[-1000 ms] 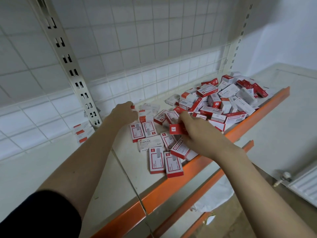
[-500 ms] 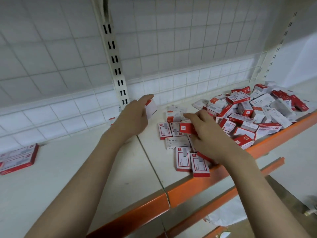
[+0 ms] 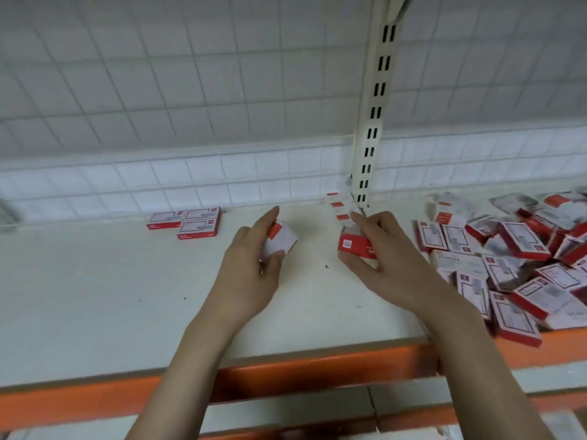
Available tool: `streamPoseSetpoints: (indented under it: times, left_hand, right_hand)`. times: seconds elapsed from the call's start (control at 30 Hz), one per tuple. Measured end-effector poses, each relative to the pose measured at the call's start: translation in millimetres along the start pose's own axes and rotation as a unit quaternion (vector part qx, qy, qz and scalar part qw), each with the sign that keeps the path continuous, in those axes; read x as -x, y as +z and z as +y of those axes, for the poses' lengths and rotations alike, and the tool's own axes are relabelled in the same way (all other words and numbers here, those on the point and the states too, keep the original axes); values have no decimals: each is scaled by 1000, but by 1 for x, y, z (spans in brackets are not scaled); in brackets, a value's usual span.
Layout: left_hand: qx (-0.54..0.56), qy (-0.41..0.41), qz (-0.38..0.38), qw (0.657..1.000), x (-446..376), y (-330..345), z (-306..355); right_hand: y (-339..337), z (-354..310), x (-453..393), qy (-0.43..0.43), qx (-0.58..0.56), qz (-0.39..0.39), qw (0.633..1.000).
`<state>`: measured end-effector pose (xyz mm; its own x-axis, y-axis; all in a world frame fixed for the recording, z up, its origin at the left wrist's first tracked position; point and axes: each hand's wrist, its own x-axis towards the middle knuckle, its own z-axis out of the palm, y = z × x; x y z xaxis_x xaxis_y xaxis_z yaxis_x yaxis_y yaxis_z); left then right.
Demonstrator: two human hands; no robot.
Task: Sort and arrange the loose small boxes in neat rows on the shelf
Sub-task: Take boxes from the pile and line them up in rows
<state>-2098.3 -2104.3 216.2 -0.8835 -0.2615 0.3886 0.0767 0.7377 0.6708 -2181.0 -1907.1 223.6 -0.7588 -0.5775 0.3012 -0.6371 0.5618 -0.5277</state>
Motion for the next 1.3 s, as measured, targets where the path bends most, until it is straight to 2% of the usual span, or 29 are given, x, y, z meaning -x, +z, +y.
streamPoseSetpoints:
  times: [0.27,0.63,0.77,0.87,1.0,1.2,1.3]
  left_hand:
    - [-44,-31,37,998,23,-69,-49]
    - [-23,-21,-55,998,34,-116,-98]
    - [-43,20,-74,996,32,-120,-106]
    - [-46,36,-71,996,26,-121,-105]
    - [-8,-13,-41,999,18,-118,-99]
    - [-52,20,2,998,8,-111,-88]
    - [-45,45,8,998,2,-105,-82]
  right_hand:
    - [46,-55,-32,-50,-20,-31,998]
    - [88,-99,-50,-65,-48,-32,996]
    - [96,-103,-53,-54,-40,-28,997]
    - [97,-101,-54,-52,-36,-30,998]
    - [95,-97,-55,-30,-35,-33,998]
    - [80,-88,-49,-4,-79,-51,996]
    - [73,-78,-48,0,-63,-49,997]
